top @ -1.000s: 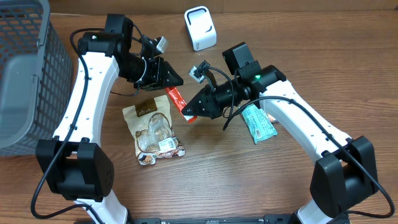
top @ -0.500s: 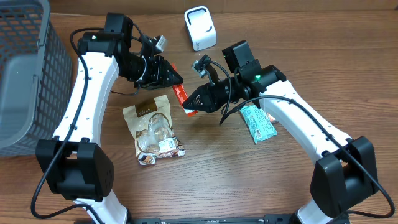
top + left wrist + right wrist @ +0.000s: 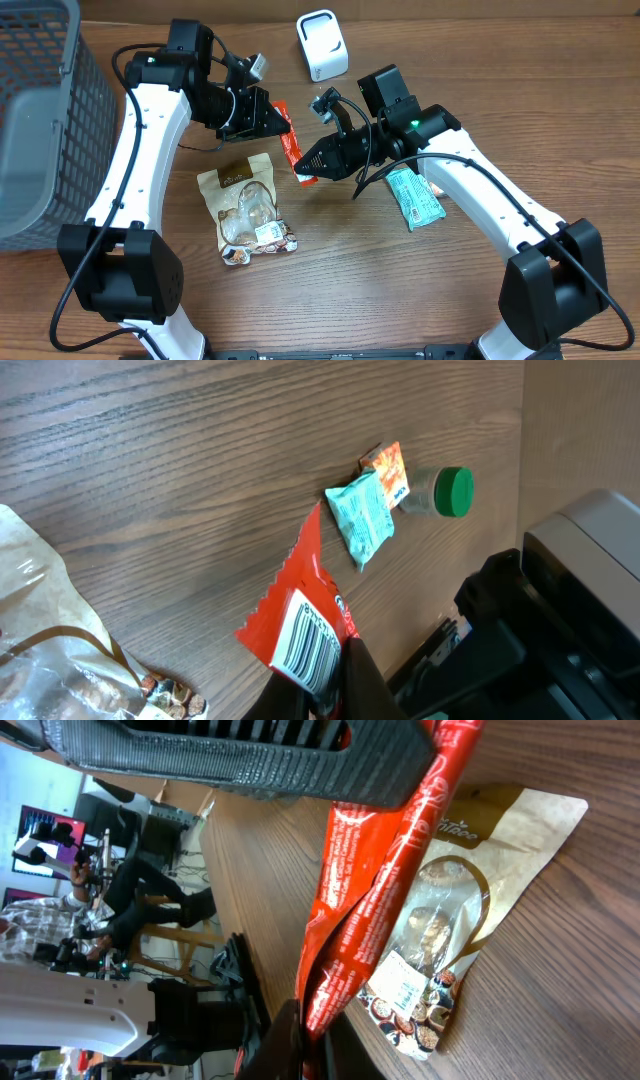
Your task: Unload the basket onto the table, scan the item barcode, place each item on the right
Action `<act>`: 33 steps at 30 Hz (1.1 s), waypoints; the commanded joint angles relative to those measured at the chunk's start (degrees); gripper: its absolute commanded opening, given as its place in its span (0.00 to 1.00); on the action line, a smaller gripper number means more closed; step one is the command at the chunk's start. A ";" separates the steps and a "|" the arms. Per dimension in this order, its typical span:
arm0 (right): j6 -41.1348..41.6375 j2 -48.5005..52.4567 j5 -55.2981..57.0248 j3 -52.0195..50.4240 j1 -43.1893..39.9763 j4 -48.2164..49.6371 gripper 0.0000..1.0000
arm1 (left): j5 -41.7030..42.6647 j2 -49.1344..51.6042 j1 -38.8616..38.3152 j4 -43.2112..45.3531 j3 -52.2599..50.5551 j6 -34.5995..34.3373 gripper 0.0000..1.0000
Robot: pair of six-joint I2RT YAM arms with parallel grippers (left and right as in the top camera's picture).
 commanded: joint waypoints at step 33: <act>-13.57 -0.28 -20.28 -0.02 -4.72 0.22 0.40 | 30.05 -0.15 5.66 -9.97 0.96 10.67 0.04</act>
